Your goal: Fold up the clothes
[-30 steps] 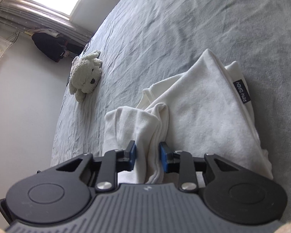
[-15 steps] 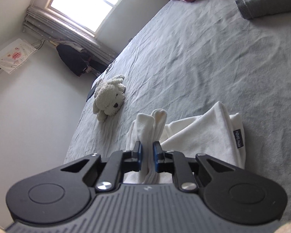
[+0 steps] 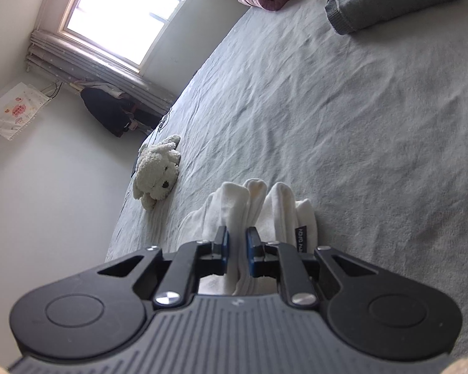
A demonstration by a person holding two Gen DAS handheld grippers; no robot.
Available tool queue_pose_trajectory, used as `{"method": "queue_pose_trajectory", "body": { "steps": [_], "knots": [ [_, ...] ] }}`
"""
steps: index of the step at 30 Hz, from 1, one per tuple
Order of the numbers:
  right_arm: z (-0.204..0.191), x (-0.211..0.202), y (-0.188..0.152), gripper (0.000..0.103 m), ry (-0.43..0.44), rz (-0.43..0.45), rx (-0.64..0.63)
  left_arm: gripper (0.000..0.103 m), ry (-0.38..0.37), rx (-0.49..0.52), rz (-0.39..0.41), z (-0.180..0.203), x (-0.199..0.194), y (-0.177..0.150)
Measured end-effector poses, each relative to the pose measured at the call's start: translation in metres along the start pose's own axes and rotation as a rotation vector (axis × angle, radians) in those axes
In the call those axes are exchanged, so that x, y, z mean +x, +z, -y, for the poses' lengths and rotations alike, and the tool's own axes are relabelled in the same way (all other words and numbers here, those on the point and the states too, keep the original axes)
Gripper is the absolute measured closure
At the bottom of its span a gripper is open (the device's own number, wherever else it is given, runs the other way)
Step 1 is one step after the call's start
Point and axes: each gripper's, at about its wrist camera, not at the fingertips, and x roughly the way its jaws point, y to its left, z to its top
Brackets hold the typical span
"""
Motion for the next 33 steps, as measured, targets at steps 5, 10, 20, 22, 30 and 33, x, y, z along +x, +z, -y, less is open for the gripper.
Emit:
{"method": "queue_pose_trajectory", "body": {
  "steps": [5, 10, 20, 22, 30, 33],
  "knots": [
    [0.013, 0.003, -0.001, 0.089, -0.018, -0.014, -0.012, 0.079, -0.012, 0.029, -0.021, 0.006, 0.005, -0.005],
    [0.010, 0.009, -0.007, 0.087, -0.055, -0.002, -0.106, 0.077, 0.000, 0.071, -0.041, 0.010, 0.010, -0.010],
    [-0.043, -0.009, -0.042, 0.056, -0.131, 0.115, -0.549, 0.076, -0.009, 0.098, 0.006, 0.019, 0.001, -0.007],
    [-0.052, -0.012, -0.052, 0.056, -0.132, 0.143, -0.644, 0.075, -0.015, 0.123, -0.005, 0.023, 0.002, -0.010],
    [-0.049, -0.003, -0.081, 0.068, -0.228, 0.139, -0.896, 0.072, 0.001, 0.249, -0.045, 0.036, 0.008, -0.023],
    [-0.039, 0.005, -0.089, 0.072, -0.289, 0.113, -0.974, 0.071, -0.013, 0.275, -0.056, 0.037, 0.008, -0.026]
  ]
}}
